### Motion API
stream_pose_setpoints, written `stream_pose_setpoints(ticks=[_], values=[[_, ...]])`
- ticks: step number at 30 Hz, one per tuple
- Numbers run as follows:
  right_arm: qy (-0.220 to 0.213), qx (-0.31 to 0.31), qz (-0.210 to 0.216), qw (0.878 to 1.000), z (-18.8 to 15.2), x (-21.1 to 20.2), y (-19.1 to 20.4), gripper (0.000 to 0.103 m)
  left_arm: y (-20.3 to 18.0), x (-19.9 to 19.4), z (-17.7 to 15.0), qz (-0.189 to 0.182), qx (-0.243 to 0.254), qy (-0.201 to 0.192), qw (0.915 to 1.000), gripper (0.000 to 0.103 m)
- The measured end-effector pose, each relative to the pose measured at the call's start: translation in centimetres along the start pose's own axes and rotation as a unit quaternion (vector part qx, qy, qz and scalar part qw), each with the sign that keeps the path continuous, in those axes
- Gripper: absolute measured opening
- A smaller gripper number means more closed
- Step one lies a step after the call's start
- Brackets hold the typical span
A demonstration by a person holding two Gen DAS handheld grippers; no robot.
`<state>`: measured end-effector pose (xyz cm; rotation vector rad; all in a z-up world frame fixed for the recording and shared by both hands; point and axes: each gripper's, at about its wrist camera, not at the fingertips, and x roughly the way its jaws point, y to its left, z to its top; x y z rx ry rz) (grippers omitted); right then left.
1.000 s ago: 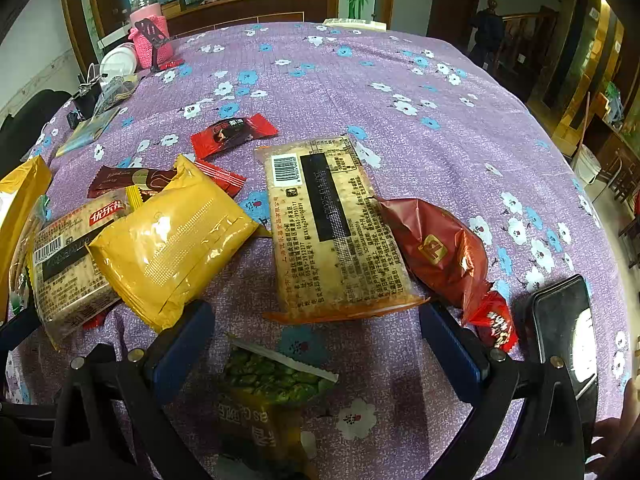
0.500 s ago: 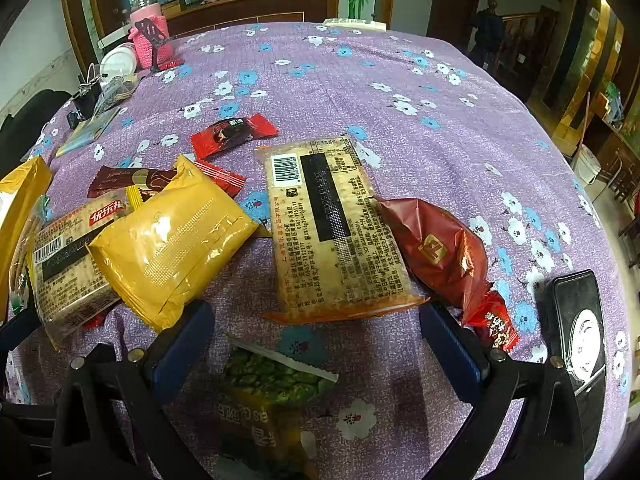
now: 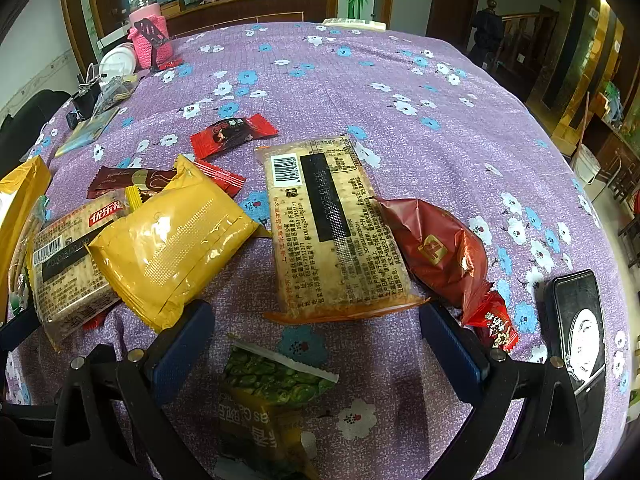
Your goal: Organize snacks
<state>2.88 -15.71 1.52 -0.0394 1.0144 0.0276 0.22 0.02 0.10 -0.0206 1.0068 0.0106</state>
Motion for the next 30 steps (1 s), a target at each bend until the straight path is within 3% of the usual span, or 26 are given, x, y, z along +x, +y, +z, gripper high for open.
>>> stream_pose_setpoints(ticks=[7, 13, 20, 30], values=[[0.037, -0.055, 0.033, 0.997, 0.2, -0.5, -0.1, 0.102, 0.0, -1.0, 0.1, 0.009, 0.019, 0.001, 0.9998, 0.103], [-0.004, -0.060, 0.057, 0.997, -0.8, -5.0, -0.8, 0.102, 0.2, -3.7, 1.2, 0.000, 0.008, -0.011, 0.9999, 0.103], [-0.049, -0.065, 0.056, 0.995, -0.2, -8.1, -1.7, 0.102, 0.2, -5.3, 2.1, -0.003, 0.017, -0.007, 0.9998, 0.103], [-0.049, -0.057, 0.064, 0.995, 0.5, -8.2, -1.7, 0.102, 0.9, -5.2, 2.7, -0.016, 0.021, 0.005, 0.9996, 0.103]])
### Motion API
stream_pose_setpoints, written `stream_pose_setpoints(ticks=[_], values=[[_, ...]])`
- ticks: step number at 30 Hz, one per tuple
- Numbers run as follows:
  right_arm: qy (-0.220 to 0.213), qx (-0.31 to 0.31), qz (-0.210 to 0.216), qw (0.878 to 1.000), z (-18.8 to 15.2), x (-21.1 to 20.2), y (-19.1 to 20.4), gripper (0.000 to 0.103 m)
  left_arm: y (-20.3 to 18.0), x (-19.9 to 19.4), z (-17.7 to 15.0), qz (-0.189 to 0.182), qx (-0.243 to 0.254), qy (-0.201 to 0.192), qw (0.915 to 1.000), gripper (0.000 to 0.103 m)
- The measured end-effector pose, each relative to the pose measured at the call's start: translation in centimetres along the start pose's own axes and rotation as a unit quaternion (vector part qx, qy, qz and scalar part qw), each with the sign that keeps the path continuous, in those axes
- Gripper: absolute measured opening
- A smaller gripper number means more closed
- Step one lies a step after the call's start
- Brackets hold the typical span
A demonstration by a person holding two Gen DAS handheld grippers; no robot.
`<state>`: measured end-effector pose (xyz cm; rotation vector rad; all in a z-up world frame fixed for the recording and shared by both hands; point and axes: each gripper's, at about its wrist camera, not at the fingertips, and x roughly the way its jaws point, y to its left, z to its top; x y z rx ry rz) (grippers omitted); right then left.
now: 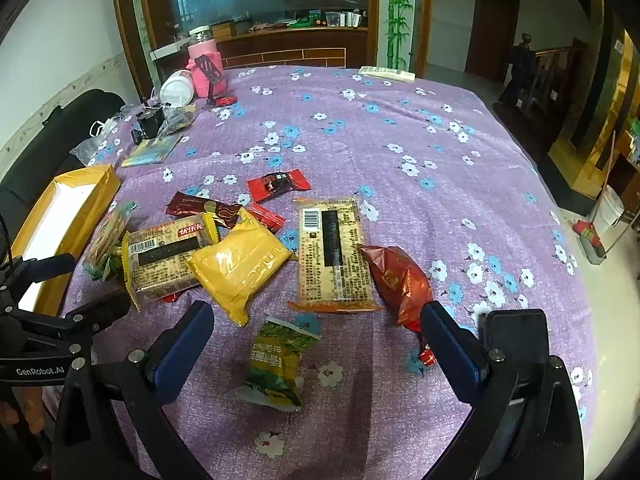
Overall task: Organize snacks
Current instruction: 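Grasp the barcoded cake pack with the left tool while the right tool grasps the yellow pouch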
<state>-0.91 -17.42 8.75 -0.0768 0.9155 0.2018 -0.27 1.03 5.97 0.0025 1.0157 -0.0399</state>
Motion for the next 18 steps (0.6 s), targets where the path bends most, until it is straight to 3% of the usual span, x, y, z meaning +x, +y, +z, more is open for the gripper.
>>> stream_pose_setpoints(ticks=[13, 16, 18], values=[[0.037, 0.068, 0.061, 0.995, 1.6, 1.7, -0.3, 0.099, 2.0, 1.4, 1.9, -0.057, 0.044, 0.010, 0.9973, 0.099], [0.045, 0.080, 0.073, 0.993, 2.0, 2.1, -0.2, 0.095, 1.7, 1.9, 2.3, -0.065, 0.062, 0.016, 0.9958, 0.099], [0.061, 0.101, 0.093, 0.989, 2.2, 2.8, -0.3, 0.085, 1.0, 2.5, 2.6, -0.075, 0.082, 0.024, 0.9934, 0.095]])
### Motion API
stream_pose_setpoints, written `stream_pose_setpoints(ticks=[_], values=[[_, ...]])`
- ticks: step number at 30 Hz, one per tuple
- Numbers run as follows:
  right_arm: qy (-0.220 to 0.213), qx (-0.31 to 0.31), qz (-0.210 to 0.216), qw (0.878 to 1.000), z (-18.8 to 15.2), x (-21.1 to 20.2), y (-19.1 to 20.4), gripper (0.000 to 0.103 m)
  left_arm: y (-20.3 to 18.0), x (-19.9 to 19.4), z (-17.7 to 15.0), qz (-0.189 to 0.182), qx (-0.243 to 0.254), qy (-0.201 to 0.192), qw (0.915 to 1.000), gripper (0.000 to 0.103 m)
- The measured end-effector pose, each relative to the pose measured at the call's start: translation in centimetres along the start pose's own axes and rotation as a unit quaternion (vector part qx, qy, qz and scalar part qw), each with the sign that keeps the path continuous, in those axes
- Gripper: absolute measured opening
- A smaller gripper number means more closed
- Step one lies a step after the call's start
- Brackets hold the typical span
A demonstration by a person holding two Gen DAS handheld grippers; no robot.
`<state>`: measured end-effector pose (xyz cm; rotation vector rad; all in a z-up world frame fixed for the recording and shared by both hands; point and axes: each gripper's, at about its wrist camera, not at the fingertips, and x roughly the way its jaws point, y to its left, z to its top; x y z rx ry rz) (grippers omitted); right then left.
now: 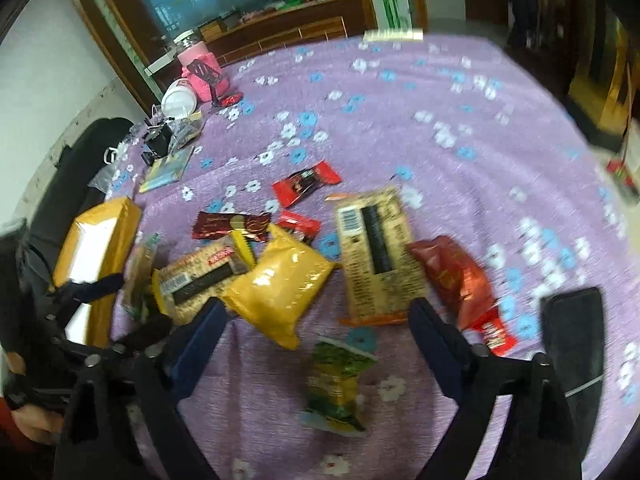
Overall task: Organize snacks
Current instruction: 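Grasp the barcoded cake pack with the left tool while the right tool grasps the yellow pouch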
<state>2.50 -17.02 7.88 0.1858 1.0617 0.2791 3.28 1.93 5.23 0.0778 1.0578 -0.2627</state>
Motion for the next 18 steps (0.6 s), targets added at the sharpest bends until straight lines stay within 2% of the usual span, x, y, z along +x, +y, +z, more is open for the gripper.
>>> stream_pose_setpoints(ticks=[2, 5, 9, 12, 13, 14, 18], values=[[0.025, 0.033, 0.026, 0.999, 0.4, 0.9, -0.3, 0.078, -0.8, 0.8, 0.7, -0.004, 0.031, 0.009, 0.9995, 0.094], [0.060, 0.084, 0.064, 0.993, 1.0, 2.4, -0.5, 0.077, -1.5, 1.9, 1.4, -0.011, 0.063, 0.019, 0.9978, 0.094], [0.096, 0.139, 0.087, 0.982, 2.0, 4.5, -0.5, 0.071, -2.0, 3.4, 2.4, -0.020, 0.079, 0.037, 0.9960, 0.092], [0.118, 0.171, 0.090, 0.974, 2.2, 6.0, -0.6, 0.065, -2.4, 4.2, 2.7, -0.027, 0.092, 0.048, 0.9943, 0.090], [0.122, 0.173, 0.082, 0.974, 2.3, 6.4, -0.6, 0.063, -2.5, 4.4, 2.8, -0.031, 0.095, 0.053, 0.9936, 0.090], [0.124, 0.173, 0.078, 0.974, 2.3, 6.4, -0.7, 0.057, -2.5, 4.7, 2.8, -0.033, 0.096, 0.058, 0.9932, 0.088], [0.126, 0.176, 0.083, 0.973, 2.0, 6.7, -1.0, 0.047, -2.7, 5.4, 2.7, -0.029, 0.096, 0.067, 0.9928, 0.085]])
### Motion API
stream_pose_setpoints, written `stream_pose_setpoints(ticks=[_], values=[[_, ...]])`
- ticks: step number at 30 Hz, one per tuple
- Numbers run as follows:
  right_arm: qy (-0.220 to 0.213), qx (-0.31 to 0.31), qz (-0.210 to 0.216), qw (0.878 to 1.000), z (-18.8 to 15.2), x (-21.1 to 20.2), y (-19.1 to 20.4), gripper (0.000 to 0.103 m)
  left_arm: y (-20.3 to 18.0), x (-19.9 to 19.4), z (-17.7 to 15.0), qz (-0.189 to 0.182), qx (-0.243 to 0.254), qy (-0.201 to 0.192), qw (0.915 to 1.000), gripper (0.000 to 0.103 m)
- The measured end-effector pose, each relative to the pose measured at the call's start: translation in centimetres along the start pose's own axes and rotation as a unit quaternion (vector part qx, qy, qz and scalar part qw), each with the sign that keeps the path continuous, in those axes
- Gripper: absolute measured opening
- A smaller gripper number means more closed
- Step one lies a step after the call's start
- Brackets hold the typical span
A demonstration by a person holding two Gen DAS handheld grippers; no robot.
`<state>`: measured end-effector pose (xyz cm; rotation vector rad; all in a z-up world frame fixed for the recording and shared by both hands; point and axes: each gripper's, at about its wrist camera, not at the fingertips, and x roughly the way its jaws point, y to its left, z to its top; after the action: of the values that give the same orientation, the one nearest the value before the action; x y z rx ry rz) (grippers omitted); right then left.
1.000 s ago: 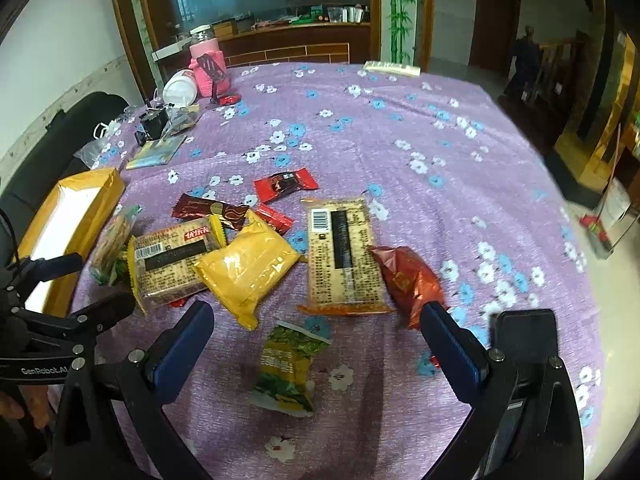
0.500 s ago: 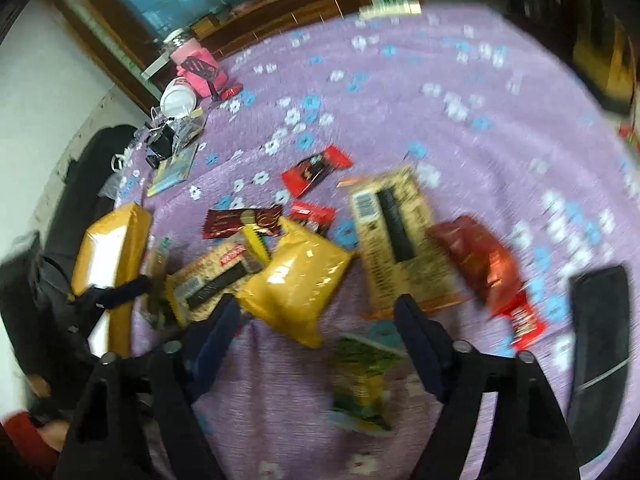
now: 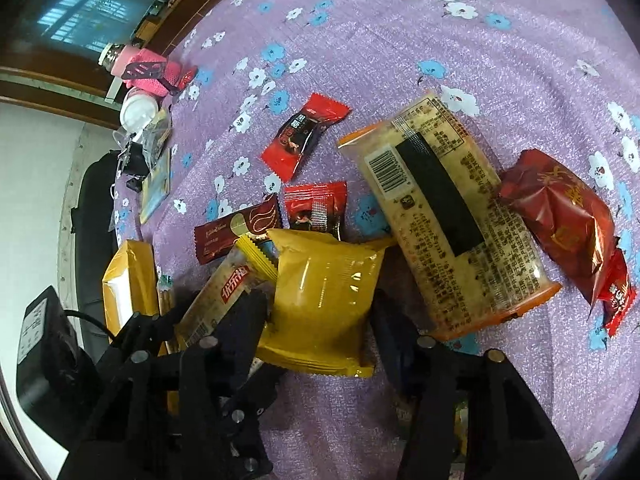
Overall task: Organize snacks
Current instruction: 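Grasp the barcoded cake pack with the left tool while the right tool grasps the yellow pouch, then carry both packs to the white tray and open both tools to release them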
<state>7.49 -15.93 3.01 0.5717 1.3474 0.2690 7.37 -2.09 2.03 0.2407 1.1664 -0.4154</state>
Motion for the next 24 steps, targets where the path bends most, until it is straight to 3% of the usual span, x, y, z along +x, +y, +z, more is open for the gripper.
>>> stream_pose_setpoints(ticks=[5, 11, 24], values=[[-0.007, -0.003, 0.006, 1.000, 0.0, -0.6, -0.6, 0.044, 0.0, -0.3, -0.2, 0.000, -0.004, -0.006, 1.0000, 0.080], [-0.011, -0.006, 0.016, 1.000, -0.3, -1.2, -1.0, 0.043, 0.8, -2.5, -1.1, -0.002, -0.053, -0.038, 0.9978, 0.074], [-0.022, -0.057, 0.031, 0.998, -1.4, -2.8, 0.9, 0.043, 2.5, -8.3, -5.6, -0.021, -0.176, -0.096, 0.9794, 0.072]])
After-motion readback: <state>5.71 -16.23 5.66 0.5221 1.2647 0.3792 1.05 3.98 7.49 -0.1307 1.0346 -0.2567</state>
